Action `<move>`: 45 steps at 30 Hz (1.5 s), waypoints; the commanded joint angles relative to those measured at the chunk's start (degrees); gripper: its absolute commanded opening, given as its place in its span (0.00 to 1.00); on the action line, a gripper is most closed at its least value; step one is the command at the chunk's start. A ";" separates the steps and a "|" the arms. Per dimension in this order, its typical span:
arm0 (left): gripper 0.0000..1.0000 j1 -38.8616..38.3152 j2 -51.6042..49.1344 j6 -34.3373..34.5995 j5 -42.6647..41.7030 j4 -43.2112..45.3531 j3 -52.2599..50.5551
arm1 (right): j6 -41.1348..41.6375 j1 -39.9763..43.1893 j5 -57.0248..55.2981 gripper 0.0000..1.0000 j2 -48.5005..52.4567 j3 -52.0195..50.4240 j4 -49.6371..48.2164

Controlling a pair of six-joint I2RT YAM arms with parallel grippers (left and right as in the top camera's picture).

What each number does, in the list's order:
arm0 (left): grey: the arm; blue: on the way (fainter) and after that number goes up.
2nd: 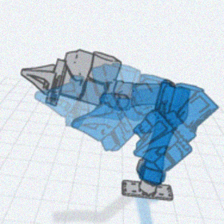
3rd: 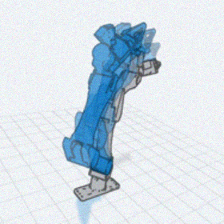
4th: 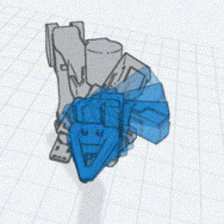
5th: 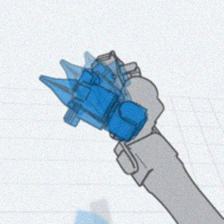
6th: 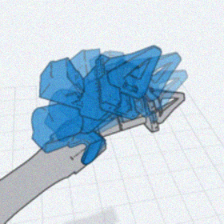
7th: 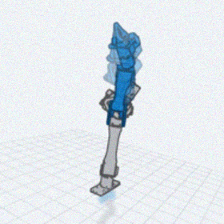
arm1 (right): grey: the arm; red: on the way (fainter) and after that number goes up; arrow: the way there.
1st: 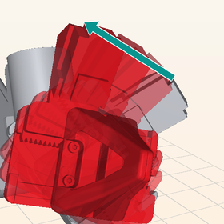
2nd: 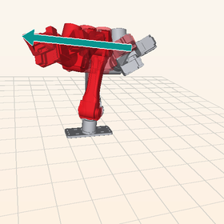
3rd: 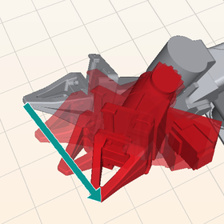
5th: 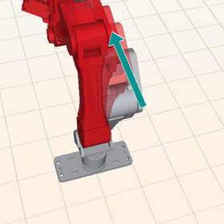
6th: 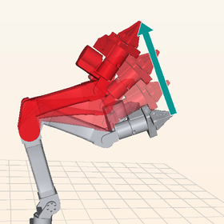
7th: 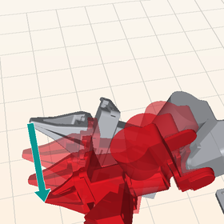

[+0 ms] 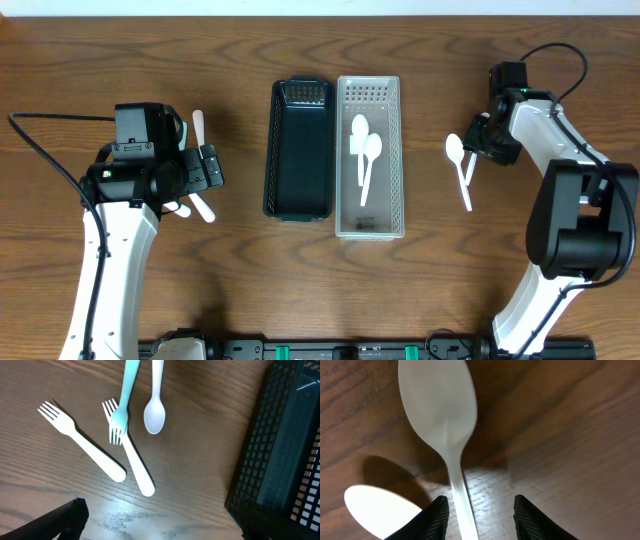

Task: Pack container
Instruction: 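Grasp a third white spoon with the right gripper, then place the third spoon into the white mesh tray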

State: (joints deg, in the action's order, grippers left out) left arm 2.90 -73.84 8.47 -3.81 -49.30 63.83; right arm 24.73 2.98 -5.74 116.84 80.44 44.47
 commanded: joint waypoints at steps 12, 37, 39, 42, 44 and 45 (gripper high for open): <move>0.98 0.02 -0.28 -1.16 1.09 -0.17 1.09 | -0.57 -0.04 1.46 0.11 5.03 0.11 -2.19; 0.98 0.02 -0.28 -1.16 1.09 -0.17 1.09 | 4.59 -24.22 4.61 0.01 -19.61 4.44 7.08; 0.98 0.02 -0.28 -1.18 1.07 -0.17 1.09 | 6.80 -27.23 3.04 0.01 -16.46 4.33 6.71; 0.98 0.02 -0.28 -1.16 1.09 -0.17 1.09 | 10.58 -30.45 1.11 0.07 -10.97 4.33 5.62; 0.98 0.02 -0.28 -1.16 1.07 -0.17 1.09 | 10.38 -31.34 1.66 0.38 -8.31 4.33 4.04; 0.98 0.02 -0.28 -1.16 1.07 -0.17 1.09 | 9.68 -31.74 2.64 0.43 -7.26 4.33 3.32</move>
State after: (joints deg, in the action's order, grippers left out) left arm 2.90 -73.84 8.47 -3.81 -49.30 63.83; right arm 32.12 -27.55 -2.11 106.98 85.19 48.82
